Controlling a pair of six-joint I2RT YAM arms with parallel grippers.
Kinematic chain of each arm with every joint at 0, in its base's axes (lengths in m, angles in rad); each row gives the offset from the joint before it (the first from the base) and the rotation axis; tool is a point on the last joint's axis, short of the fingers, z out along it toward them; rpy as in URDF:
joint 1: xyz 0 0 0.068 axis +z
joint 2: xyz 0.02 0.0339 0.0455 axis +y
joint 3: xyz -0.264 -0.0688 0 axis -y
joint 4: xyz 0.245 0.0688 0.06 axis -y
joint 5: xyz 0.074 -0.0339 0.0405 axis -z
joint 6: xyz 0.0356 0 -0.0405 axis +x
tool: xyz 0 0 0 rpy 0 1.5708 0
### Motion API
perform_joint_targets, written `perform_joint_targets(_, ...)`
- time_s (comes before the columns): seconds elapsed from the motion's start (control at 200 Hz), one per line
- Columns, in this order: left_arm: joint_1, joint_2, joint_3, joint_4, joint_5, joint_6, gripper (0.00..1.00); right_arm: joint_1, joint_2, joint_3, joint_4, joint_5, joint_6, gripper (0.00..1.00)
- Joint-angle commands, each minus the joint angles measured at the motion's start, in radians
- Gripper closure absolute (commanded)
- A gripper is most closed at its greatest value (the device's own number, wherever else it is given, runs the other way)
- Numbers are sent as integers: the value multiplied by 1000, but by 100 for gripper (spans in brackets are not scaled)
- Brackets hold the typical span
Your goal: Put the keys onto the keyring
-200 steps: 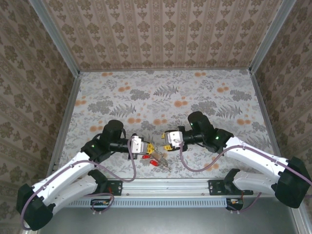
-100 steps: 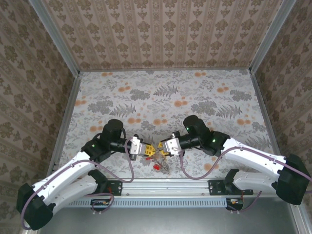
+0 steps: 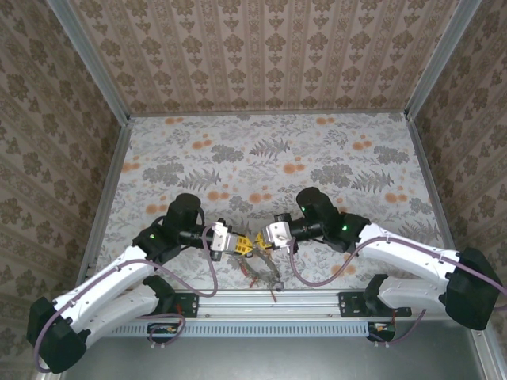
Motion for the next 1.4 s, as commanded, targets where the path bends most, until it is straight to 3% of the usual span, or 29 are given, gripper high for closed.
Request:
perform_joint_targets(0.0, -8, -19, 48, 26, 35, 37, 100, -4, 44, 48, -29, -68, 102, 100)
perform_joint_targets(0.225, -14, -19, 62, -5, 9, 60, 100, -24, 145, 127, -133, -119, 303, 100)
perform_joint_targets(0.35, -16, -11, 59, -5, -22, 55, 100, -35, 132, 158, -243, -200, 242, 100)
perform_joint_targets(0.56, -20, 5, 48, 53, -17, 49, 100, -41, 143, 198, -272, -165, 317, 100)
perform_joint_targets(0.665, -22, 13, 51, 66, -15, 41, 100, -65, 180, 219, -296, -118, 383, 81)
perform_joint_targets(0.71, -22, 12, 52, 64, -17, 37, 100, -76, 173, 206, -293, -89, 388, 78)
perform_joint_targets(0.91, -22, -7, 40, 43, -42, 22, 100, -104, 31, 135, -291, 26, 259, 68)
perform_joint_targets(1.09, -22, -19, 25, 49, -58, 13, 100, -108, -103, 101, -360, -8, 25, 67)
perform_joint_targets(1.215, -23, -7, 24, 58, -58, 10, 100, -91, -154, 56, -257, -23, 26, 64)
perform_joint_targets(1.395, -25, 11, 26, 84, -73, -20, 100, -39, -138, 37, -164, 69, 53, 63)
